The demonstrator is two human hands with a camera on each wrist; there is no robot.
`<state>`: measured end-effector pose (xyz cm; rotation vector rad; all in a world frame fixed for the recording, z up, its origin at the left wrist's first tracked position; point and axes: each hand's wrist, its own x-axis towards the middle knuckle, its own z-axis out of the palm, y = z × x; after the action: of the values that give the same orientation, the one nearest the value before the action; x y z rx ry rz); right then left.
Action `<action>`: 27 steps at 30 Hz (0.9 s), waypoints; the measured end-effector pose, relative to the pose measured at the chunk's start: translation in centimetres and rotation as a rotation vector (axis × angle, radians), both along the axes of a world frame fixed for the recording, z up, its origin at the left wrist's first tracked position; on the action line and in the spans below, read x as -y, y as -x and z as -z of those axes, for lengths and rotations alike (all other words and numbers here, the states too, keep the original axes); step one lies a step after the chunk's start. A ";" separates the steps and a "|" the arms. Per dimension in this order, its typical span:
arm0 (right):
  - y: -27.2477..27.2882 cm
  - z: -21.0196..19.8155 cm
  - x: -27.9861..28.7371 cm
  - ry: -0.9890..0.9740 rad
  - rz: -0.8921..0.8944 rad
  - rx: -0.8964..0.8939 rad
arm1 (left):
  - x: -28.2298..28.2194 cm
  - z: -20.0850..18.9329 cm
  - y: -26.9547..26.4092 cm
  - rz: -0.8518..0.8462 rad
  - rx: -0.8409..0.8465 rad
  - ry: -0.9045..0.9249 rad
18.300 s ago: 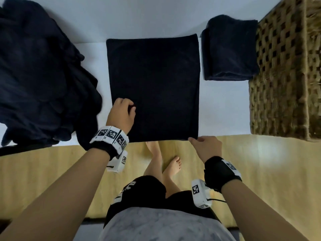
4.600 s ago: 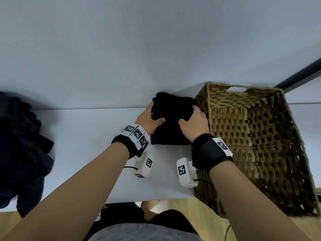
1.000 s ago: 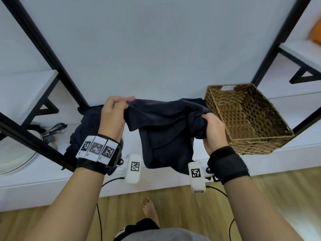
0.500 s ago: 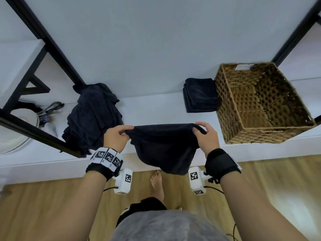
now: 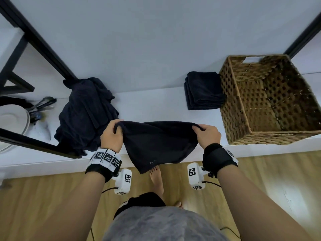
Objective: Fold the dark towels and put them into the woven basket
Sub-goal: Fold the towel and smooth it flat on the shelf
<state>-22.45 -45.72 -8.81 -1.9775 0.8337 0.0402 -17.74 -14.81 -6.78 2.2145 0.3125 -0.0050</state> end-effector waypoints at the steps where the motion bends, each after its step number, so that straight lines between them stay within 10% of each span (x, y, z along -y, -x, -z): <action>1: -0.7 0.2 0.0 -0.010 -0.007 -0.029 | 0.0 0.1 -0.5 0.005 0.000 0.004; 17: -13.2 4.6 -0.6 -0.480 0.263 0.052 | -1.9 7.2 -13.4 -0.090 -0.229 -0.071; 27: -18.2 9.7 -1.5 -0.189 0.156 -0.006 | -1.7 12.4 -18.2 -0.063 -0.347 -0.044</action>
<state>-4.29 -44.18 -18.50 -1.7325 0.9507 0.0326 0.41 -13.10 -19.20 2.2415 0.5776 -0.3535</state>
